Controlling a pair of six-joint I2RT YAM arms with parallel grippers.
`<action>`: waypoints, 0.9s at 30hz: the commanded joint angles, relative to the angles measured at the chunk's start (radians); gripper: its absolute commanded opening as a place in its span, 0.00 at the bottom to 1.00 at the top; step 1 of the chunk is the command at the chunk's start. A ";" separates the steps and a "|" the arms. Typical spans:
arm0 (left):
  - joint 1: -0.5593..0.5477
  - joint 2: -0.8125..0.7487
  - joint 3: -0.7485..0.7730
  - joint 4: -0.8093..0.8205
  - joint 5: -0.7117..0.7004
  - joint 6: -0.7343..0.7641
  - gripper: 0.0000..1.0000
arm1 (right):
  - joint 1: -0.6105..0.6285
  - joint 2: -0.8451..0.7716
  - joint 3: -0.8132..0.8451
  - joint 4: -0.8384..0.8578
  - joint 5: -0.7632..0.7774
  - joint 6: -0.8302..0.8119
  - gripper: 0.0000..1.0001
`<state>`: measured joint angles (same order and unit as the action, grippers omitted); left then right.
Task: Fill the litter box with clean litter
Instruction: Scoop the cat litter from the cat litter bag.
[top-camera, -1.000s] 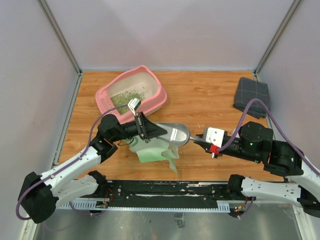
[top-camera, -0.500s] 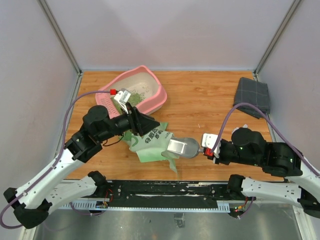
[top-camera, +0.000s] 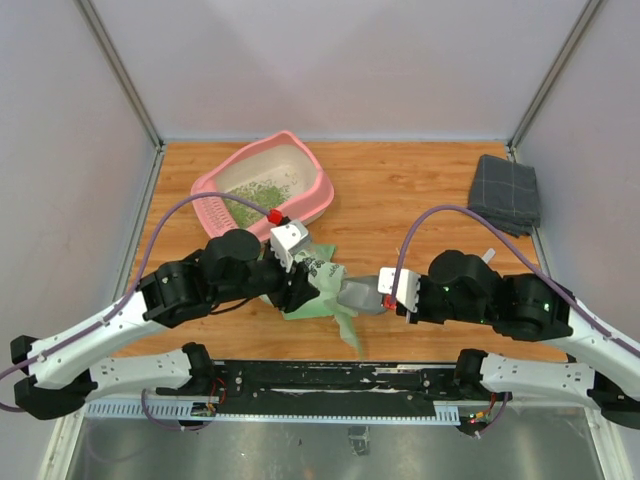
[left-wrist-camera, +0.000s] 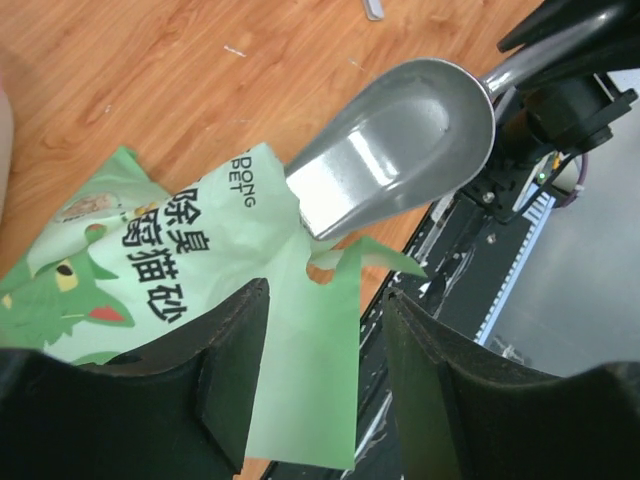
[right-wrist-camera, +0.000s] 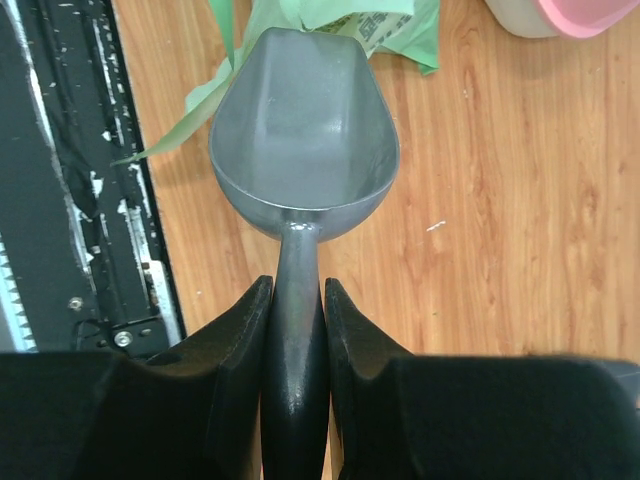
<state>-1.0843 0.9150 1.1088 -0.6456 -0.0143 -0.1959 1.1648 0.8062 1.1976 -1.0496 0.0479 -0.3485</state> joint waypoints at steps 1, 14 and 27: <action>-0.010 -0.016 0.003 -0.056 -0.012 0.063 0.55 | 0.001 0.011 -0.005 0.136 0.086 -0.072 0.01; -0.010 0.004 -0.011 -0.148 -0.036 0.118 0.58 | 0.001 -0.010 -0.001 0.226 0.129 -0.131 0.01; -0.011 0.047 -0.065 -0.142 -0.054 0.220 0.61 | 0.025 0.036 -0.084 0.251 -0.024 -0.130 0.01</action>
<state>-1.0863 0.9321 1.0710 -0.7887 -0.0502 -0.0212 1.1679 0.8181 1.1179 -0.8749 0.0727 -0.4744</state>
